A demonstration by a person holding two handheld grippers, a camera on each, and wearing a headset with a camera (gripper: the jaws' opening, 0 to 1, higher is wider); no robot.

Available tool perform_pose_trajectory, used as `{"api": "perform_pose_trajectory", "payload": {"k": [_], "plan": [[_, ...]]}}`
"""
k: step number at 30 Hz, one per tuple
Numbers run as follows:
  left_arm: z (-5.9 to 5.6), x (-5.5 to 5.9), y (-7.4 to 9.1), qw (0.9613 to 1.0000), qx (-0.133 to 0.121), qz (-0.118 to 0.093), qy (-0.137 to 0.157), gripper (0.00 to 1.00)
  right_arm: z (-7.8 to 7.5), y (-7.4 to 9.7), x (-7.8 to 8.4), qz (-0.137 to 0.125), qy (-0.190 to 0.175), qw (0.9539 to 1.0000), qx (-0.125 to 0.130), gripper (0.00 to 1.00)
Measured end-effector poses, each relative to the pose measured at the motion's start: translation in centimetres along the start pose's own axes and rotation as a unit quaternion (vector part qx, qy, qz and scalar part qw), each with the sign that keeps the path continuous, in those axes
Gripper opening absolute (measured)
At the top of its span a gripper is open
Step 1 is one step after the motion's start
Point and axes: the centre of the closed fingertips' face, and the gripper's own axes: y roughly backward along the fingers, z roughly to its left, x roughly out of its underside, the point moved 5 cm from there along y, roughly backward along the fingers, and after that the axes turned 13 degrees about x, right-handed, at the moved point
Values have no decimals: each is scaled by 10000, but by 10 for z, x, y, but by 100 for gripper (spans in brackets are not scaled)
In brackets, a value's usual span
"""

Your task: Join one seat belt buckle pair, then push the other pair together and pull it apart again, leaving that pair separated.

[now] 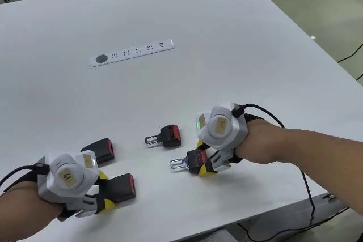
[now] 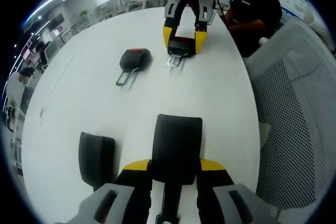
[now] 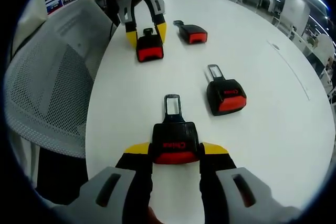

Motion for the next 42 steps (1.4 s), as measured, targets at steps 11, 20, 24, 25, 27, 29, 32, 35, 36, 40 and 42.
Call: {"api": "perform_pose_trajectory", "payload": {"k": [11, 20, 24, 25, 27, 29, 32, 35, 36, 40, 42], "plan": [[1, 2, -1, 10000, -33, -55, 22, 33, 0, -1, 0, 4, 8, 10000, -7, 34], [1, 1, -1, 10000, -13, -53, -3, 33, -2, -2, 2, -91, -18, 10000, -18, 34], [2, 2, -2, 10000, -2, -49, -3, 33, -2, -2, 1, -108, -17, 9999, -17, 34], [2, 2, -2, 10000, -5, -43, -4, 33, -1, -2, 1, -104, -9, 9999, -17, 34], [1, 1, -1, 10000, -25, -48, 8, 33, -2, -2, 2, -108, -8, 9999, -14, 34], [0, 1, -1, 10000, -38, -69, 17, 33, -2, -2, 2, -121, -10, 9999, -15, 34], [-1, 0, -1, 9999, -62, -82, 25, 33, -3, -3, 3, -127, -18, 9999, -9, 34], [-1, 0, -1, 10000, -67, -65, 33, 33, -2, -2, 3, -138, -9, 9999, -11, 34], [-1, 0, -1, 10000, -68, -57, 32, 33, -2, -2, 3, -145, -9, 9999, -11, 34], [-1, 0, 0, 10000, -70, -55, 34, 33, -2, -2, 3, -168, -21, 9999, -8, 34], [-2, 0, 0, 9999, -77, -56, 35, 33, -2, -2, 3, -165, -17, 9999, -10, 34]]}}
